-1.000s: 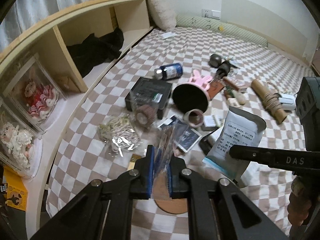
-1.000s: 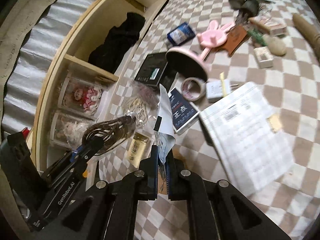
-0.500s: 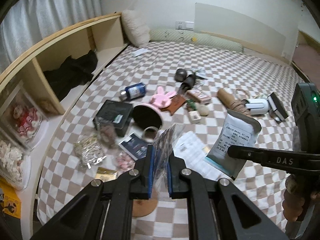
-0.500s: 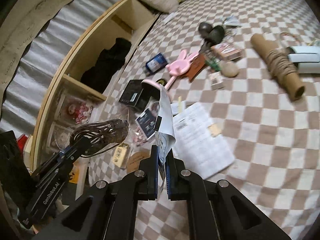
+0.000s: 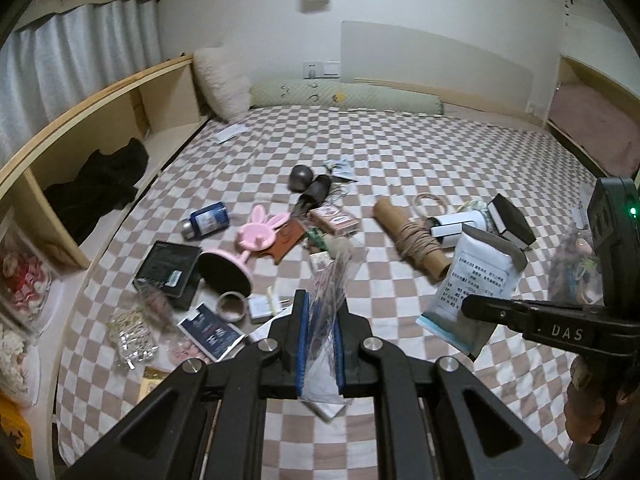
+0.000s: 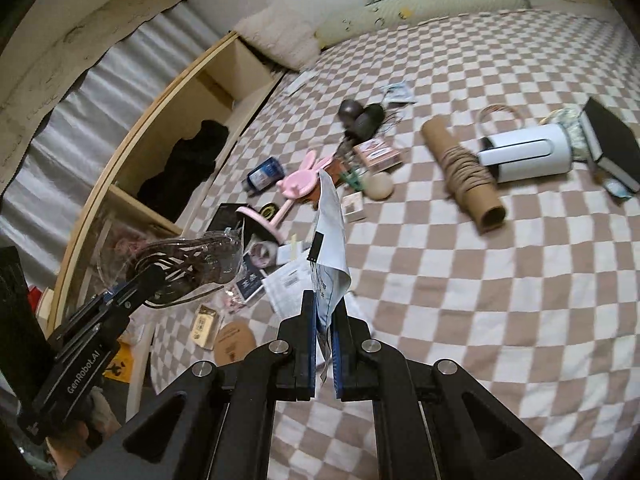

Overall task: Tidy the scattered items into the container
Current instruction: 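Lift the white packet with the right gripper toward the clear box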

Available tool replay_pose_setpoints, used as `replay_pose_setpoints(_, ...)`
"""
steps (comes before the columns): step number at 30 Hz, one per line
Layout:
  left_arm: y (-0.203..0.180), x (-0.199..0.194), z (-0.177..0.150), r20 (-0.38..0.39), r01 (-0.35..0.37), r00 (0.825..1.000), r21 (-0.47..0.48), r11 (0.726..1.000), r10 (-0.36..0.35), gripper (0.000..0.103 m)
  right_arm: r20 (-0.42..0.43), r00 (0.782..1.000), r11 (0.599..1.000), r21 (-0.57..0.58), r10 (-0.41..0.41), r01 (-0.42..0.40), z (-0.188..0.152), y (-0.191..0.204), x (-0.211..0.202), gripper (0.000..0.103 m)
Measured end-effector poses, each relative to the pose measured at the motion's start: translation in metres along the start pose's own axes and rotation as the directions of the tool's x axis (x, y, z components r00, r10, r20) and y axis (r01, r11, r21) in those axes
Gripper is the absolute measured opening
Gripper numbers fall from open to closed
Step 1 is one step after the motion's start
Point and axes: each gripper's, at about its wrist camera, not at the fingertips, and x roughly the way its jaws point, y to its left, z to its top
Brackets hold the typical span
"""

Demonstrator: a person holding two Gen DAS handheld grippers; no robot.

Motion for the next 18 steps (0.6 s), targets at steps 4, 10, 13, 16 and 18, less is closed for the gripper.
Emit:
replay_pose_setpoints(4, -0.015, 0.001, 0.006, 0.008, 0.019, 1.000, 0.013, 1.000, -0.019, 0.011, 0.018, 1.000, 1.000, 0.005, -0.017, 0.017, 0.001, -0.010, -0.015, 0.007)
replay_pose_setpoints(10, -0.038, 0.002, 0.017, 0.022, 0.053, 0.998, 0.029, 0.998, -0.054, 0.011, 0.051, 0.996, 0.997, -0.002, -0.073, 0.073, 0.007, -0.023, -0.039, 0.007)
replay_pose_setpoints(13, -0.050, 0.003, 0.021, 0.029, 0.068, 0.997, 0.040, 0.997, -0.069, 0.011, 0.070, 0.992, 0.995, -0.004, -0.103, 0.103, 0.009, -0.029, -0.051, 0.007)
replay_pose_setpoints(16, -0.062, 0.004, 0.026, 0.036, 0.085, 0.996, 0.050, 0.995, -0.087, 0.011, 0.091, 0.986, 0.990, -0.006, -0.137, 0.138, 0.011, -0.036, -0.065, 0.007)
replay_pose_setpoints(18, -0.068, 0.003, 0.029, 0.041, 0.095, 0.994, 0.055, 0.994, -0.097, 0.011, 0.095, 0.981, 0.986, -0.005, -0.167, 0.168, 0.011, -0.040, -0.072, 0.007)
